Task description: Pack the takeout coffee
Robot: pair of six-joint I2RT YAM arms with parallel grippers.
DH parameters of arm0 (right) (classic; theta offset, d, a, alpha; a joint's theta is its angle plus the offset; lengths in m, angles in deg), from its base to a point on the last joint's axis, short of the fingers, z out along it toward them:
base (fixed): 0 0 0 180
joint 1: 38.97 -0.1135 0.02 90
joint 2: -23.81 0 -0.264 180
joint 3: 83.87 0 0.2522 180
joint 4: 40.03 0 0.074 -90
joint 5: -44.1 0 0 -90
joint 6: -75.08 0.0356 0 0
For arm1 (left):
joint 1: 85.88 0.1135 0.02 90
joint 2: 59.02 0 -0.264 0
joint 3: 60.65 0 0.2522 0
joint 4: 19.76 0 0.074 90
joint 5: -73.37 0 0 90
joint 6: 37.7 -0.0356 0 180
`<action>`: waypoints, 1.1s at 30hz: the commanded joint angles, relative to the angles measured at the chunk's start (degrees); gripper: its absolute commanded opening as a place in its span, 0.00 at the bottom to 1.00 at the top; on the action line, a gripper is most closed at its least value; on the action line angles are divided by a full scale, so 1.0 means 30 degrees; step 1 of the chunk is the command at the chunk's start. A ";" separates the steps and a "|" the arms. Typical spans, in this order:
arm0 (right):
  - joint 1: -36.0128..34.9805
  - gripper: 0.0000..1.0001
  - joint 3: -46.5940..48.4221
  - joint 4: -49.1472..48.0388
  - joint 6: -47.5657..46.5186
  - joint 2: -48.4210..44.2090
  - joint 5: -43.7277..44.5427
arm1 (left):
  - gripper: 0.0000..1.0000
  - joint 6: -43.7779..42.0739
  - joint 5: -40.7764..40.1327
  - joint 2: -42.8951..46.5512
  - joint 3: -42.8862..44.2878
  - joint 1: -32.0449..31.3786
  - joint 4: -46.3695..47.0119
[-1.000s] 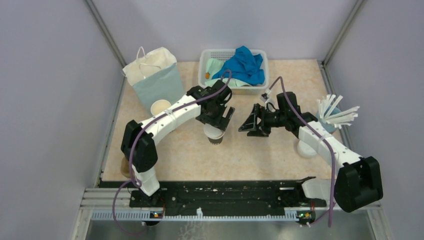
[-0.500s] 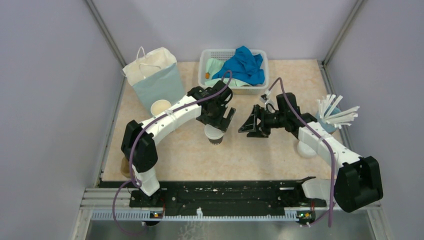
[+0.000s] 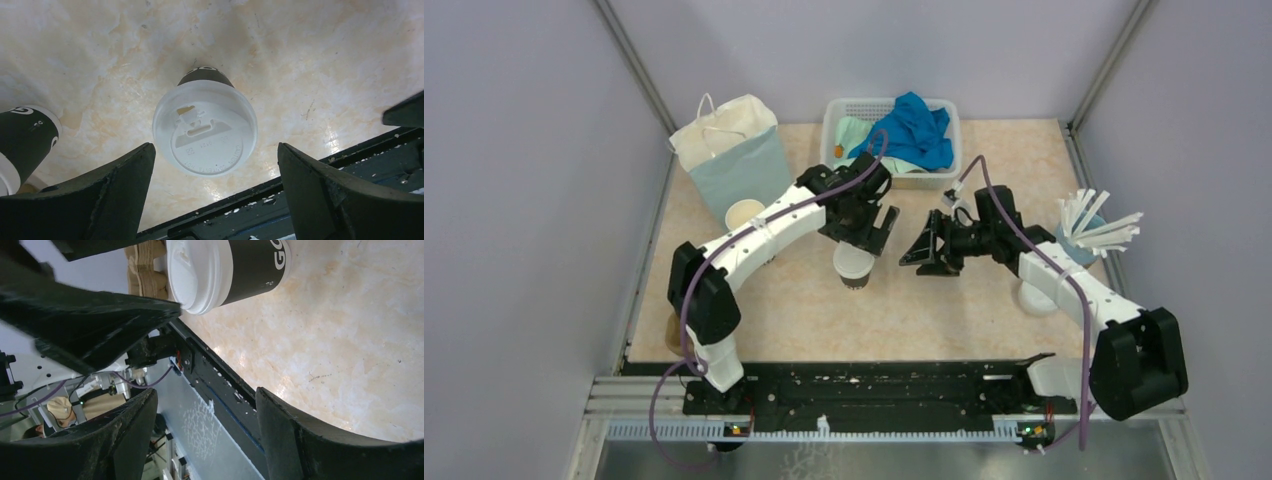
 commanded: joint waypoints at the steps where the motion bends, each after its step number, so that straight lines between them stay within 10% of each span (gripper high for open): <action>1: -0.0207 0.72 0.0498 -0.1043 -0.0349 0.1090 -0.0598 | 0.98 0.0915 -0.0415 0.1225 0.2294 -0.0056 -0.1498; 12: -0.2252 0.74 0.4108 -0.3074 -0.0314 0.6922 -0.1252 | 0.76 0.4610 0.6390 0.7234 -0.6070 0.4284 0.4708; 33: -0.2627 0.48 0.4650 -0.4458 -0.0343 0.9843 -0.2294 | 0.50 0.4393 0.7818 0.4598 -0.8941 0.5891 0.6528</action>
